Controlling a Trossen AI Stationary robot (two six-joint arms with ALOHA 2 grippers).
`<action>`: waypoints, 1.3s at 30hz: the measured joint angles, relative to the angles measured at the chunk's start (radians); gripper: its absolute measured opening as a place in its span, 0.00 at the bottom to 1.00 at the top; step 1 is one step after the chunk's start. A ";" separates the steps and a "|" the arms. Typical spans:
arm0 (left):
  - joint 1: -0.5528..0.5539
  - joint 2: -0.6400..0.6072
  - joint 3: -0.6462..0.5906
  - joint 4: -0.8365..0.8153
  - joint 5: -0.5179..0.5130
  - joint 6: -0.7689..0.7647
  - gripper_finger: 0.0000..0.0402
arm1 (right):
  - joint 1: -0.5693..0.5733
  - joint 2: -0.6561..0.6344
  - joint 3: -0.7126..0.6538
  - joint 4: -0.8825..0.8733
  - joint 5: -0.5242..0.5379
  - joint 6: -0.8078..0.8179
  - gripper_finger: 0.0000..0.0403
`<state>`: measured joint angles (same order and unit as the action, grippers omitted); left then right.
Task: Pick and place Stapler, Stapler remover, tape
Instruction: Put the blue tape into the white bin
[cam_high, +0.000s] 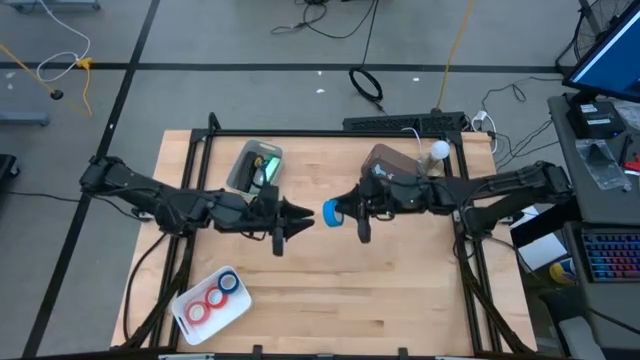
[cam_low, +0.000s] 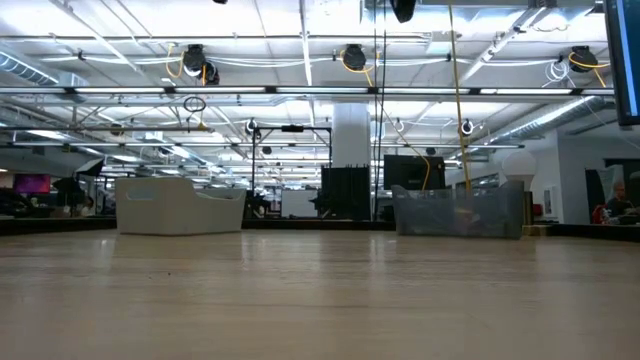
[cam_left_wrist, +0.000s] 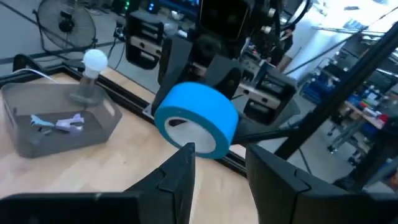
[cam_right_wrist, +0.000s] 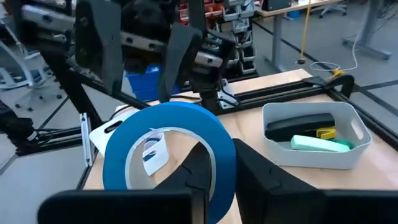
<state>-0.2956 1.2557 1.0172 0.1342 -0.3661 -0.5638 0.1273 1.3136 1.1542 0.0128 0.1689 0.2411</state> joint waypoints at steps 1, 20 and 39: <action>0.007 0.011 0.000 0.013 0.000 0.002 0.35 | -0.012 0.000 0.000 0.003 -0.015 -0.003 0.08; 0.092 0.148 -0.001 0.269 0.035 -0.070 0.35 | -0.076 -0.002 0.000 0.026 -0.070 -0.070 0.08; 0.101 0.148 0.000 0.190 0.155 -0.077 0.09 | -0.067 -0.008 0.000 -0.051 -0.068 -0.099 0.26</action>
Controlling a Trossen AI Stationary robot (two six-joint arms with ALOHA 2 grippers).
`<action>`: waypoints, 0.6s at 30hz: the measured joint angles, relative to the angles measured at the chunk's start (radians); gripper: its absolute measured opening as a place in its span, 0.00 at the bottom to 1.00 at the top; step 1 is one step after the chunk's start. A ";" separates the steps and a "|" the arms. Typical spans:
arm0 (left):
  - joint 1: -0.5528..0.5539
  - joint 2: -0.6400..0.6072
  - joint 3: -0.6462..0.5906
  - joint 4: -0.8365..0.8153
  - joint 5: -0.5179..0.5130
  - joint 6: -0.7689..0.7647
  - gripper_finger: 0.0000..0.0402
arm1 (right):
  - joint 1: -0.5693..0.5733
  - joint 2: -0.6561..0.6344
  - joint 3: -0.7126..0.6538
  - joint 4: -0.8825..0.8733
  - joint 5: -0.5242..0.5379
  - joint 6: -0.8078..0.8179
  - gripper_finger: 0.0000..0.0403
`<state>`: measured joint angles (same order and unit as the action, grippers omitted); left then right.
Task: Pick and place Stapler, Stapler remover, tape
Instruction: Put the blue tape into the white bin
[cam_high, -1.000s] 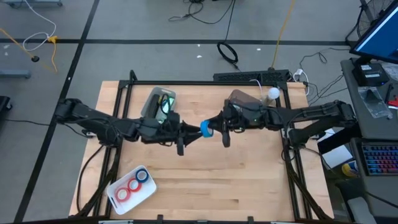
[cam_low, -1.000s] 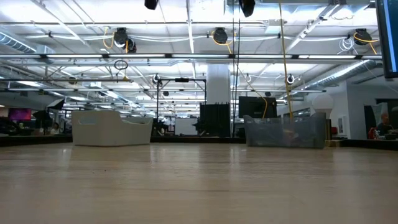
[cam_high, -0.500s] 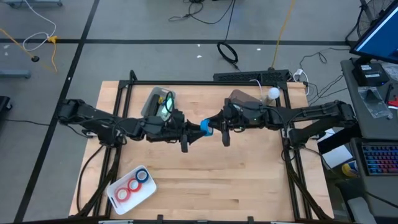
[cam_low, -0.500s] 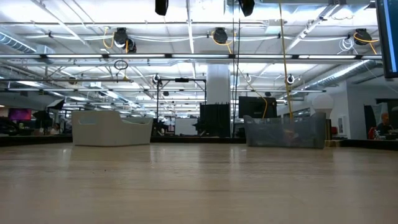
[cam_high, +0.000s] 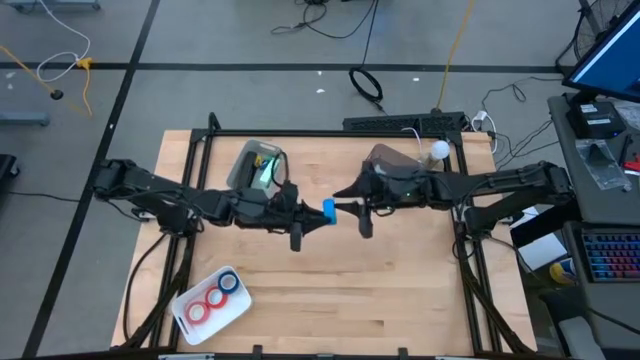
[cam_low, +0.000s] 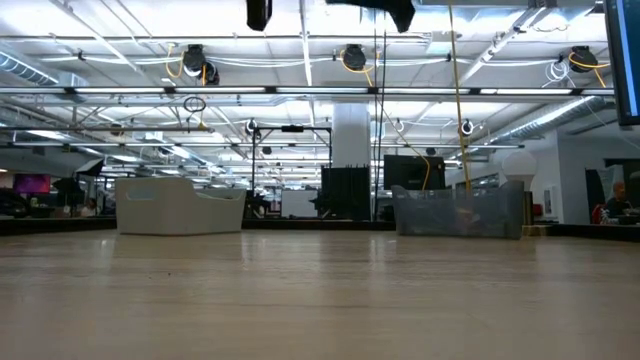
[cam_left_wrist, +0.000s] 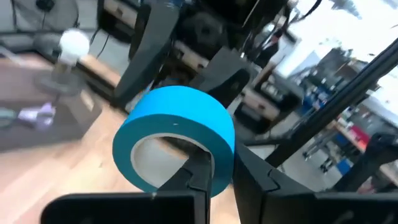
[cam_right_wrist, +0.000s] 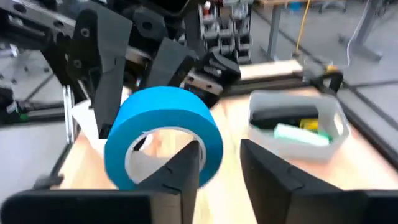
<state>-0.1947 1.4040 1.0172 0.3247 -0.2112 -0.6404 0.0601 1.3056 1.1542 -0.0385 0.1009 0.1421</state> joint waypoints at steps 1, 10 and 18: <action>0.000 0.000 0.000 -0.020 0.002 -0.009 0.09 | 0.000 -0.001 0.000 -0.026 0.000 0.003 0.28; -0.002 0.000 0.000 -0.345 0.028 -0.236 0.09 | 0.000 -0.041 0.000 -0.443 -0.126 0.007 0.43; -0.057 0.000 0.000 -0.610 0.223 -0.548 0.09 | 0.000 -0.058 -0.001 -0.660 -0.129 0.002 0.45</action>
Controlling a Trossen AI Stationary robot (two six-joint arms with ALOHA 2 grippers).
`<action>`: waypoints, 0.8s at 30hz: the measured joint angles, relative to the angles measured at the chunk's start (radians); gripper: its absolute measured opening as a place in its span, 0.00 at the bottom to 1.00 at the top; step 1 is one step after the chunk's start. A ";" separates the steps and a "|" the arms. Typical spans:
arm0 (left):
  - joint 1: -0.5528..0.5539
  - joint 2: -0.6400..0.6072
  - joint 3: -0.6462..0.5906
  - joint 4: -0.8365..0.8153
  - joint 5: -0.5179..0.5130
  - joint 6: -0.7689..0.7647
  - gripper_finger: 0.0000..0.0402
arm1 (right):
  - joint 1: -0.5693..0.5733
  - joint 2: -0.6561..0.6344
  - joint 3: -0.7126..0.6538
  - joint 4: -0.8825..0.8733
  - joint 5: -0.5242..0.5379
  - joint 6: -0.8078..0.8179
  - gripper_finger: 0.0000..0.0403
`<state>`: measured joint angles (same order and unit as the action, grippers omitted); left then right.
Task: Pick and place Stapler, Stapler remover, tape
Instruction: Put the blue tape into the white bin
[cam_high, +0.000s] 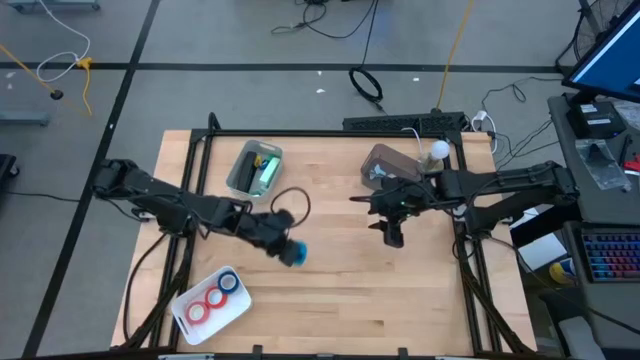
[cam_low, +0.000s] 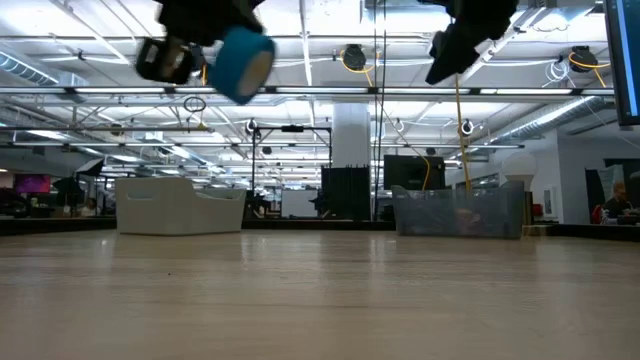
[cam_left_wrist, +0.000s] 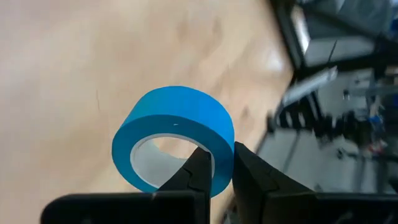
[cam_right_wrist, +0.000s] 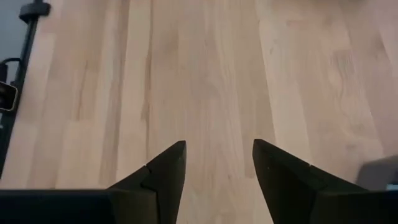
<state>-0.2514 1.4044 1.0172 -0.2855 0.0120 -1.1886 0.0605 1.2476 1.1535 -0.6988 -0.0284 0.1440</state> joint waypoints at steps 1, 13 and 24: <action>-0.013 0.000 0.000 -0.021 0.035 -0.038 0.09 | 0.000 -0.001 0.000 -0.003 0.000 -0.006 0.45; -0.275 0.000 0.014 -0.252 0.200 -0.562 0.09 | -0.008 -0.002 0.000 0.029 0.005 -0.184 0.45; -0.442 0.011 0.060 -0.540 0.172 -0.760 0.09 | -0.078 -0.002 0.000 0.122 0.002 -0.191 0.44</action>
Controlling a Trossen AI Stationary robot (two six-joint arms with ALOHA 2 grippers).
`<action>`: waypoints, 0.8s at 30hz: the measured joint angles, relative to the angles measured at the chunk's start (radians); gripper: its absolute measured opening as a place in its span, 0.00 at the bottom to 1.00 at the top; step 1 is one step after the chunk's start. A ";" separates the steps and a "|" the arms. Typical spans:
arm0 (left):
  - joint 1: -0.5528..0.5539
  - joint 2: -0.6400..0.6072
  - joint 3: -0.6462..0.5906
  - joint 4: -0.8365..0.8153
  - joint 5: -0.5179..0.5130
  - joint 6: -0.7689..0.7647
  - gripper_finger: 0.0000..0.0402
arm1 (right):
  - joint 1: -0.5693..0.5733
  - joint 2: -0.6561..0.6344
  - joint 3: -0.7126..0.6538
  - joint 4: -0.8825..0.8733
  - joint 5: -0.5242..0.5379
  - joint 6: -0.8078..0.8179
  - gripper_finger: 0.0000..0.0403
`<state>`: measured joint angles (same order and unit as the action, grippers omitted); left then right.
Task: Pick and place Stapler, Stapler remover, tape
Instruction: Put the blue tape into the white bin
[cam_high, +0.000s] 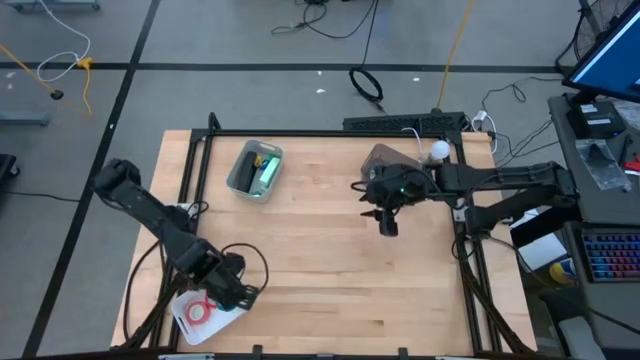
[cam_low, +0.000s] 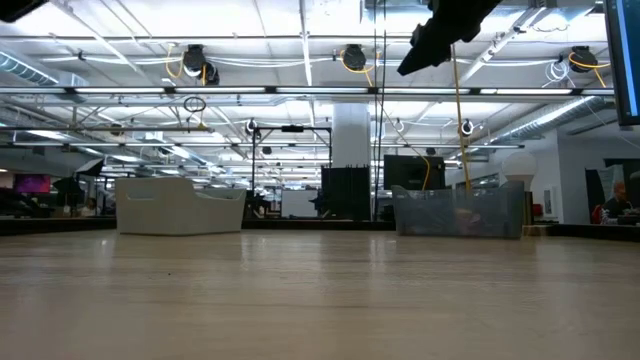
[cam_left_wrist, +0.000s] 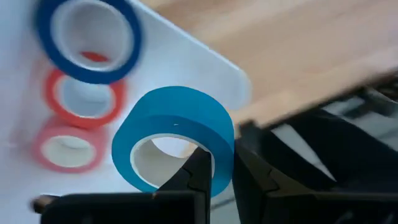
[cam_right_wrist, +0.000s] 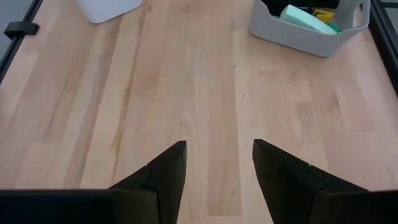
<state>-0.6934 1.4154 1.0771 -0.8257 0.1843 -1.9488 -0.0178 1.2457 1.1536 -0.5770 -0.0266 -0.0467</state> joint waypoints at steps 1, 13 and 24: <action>-0.006 0.009 0.000 -0.022 0.000 0.001 0.09 | -0.003 0.000 0.000 0.003 0.000 0.000 0.44; -0.022 0.144 -0.002 -0.025 -0.010 0.196 0.09 | -0.074 -0.048 -0.001 0.051 -0.001 -0.002 0.43; -0.013 0.179 -0.002 -0.003 -0.005 0.246 0.09 | -0.138 -0.352 -0.253 0.195 -0.001 0.102 0.42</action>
<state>-0.7067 1.5940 1.0756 -0.8288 0.1791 -1.7027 -0.1560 0.8933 0.9006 -0.3823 -0.0273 0.0556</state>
